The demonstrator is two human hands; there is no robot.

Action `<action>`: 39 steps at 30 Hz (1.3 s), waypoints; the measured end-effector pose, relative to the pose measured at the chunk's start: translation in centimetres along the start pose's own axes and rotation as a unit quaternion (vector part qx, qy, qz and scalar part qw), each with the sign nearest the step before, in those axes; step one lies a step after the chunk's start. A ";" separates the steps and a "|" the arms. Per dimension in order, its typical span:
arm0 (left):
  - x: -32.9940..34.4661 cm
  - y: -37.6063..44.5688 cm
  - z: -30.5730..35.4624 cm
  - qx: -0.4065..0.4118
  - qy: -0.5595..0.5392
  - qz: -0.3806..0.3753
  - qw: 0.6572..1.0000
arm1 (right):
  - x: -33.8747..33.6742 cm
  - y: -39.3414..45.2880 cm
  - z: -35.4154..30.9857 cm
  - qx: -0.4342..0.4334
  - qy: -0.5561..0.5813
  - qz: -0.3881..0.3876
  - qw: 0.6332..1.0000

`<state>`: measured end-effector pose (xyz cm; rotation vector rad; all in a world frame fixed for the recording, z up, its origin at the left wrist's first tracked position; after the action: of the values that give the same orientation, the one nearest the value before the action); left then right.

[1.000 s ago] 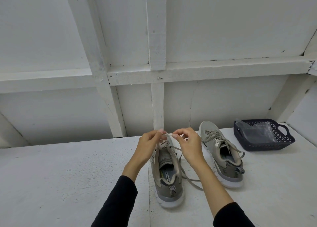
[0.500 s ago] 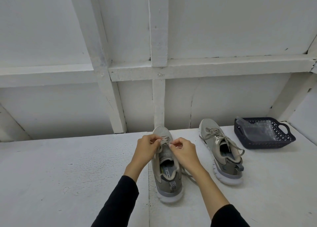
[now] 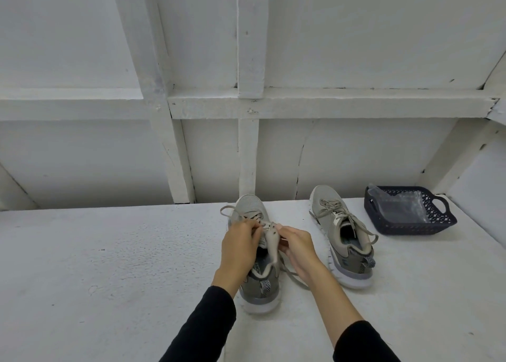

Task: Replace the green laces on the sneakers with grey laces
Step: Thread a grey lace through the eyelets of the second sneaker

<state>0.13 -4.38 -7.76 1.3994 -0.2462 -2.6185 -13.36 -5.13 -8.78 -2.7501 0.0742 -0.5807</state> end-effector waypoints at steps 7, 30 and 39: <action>0.1 0.1 0.6 0.019 0.024 0.013 0.999 | -0.5 0.4 0.6 -0.029 -0.050 0.021 0.998; 1.1 0.1 0.8 0.085 0.055 0.074 0.992 | -0.2 0.3 0.4 -0.144 -0.222 0.034 0.964; 1.5 0.2 0.5 0.035 0.043 0.071 0.996 | -0.3 0.8 0.6 -0.151 -0.189 0.008 0.970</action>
<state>-1.14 -4.85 -8.67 1.4549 -0.4145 -2.4505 -13.38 -5.61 -9.69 -3.0996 0.1012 -0.0301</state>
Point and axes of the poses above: each hand's wrist, its own y-axis towards the middle knuckle, its own x-axis out of the palm, z = x × y, the point moved 1 cm from there along y, towards the middle knuckle, and after that the axes turned 7 degrees about y, right-handed, at the moved point
